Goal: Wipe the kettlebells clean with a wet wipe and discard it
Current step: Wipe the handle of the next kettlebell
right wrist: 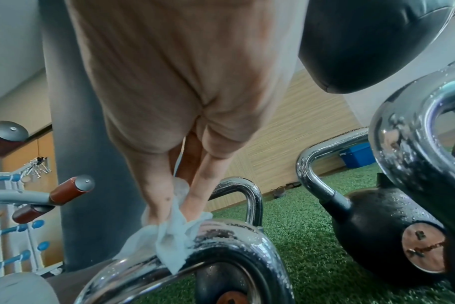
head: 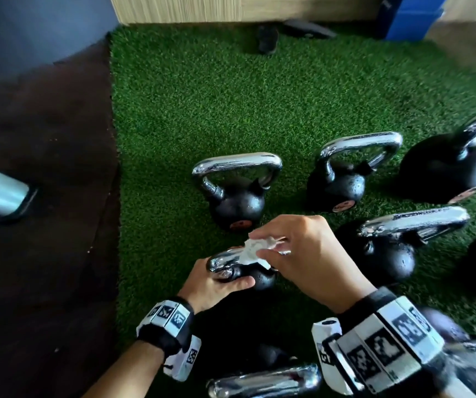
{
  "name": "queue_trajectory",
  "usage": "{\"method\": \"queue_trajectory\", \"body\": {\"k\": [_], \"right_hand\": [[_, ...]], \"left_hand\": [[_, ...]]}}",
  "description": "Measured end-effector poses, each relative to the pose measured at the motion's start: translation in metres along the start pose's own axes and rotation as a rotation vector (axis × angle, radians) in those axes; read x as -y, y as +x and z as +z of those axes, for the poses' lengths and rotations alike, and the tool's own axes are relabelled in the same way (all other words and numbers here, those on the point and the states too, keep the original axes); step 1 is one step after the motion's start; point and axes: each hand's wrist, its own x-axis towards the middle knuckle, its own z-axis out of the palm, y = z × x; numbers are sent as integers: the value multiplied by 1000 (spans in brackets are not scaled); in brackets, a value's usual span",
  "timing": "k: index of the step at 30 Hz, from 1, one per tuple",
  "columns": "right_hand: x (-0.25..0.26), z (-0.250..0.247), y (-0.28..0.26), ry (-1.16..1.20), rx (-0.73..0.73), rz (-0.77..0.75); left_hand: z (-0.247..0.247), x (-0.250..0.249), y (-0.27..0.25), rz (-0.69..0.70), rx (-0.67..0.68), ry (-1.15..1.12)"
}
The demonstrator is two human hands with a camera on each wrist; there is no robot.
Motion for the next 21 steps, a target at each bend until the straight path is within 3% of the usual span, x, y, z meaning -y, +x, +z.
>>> {"method": "queue_trajectory", "body": {"k": [7, 12, 17, 21], "right_hand": [[15, 14, 2, -198, 49, 49], [5, 3, -3, -235, -57, 70], [1, 8, -5, -239, -48, 51], [-19, -2, -7, -230, -111, 134]], "left_hand": [[1, 6, -1, 53, -19, -26], [3, 9, -2, 143, -48, -3], [4, 11, -3, 149, -42, -56], [4, 11, -2, 134, -10, -99]]}}
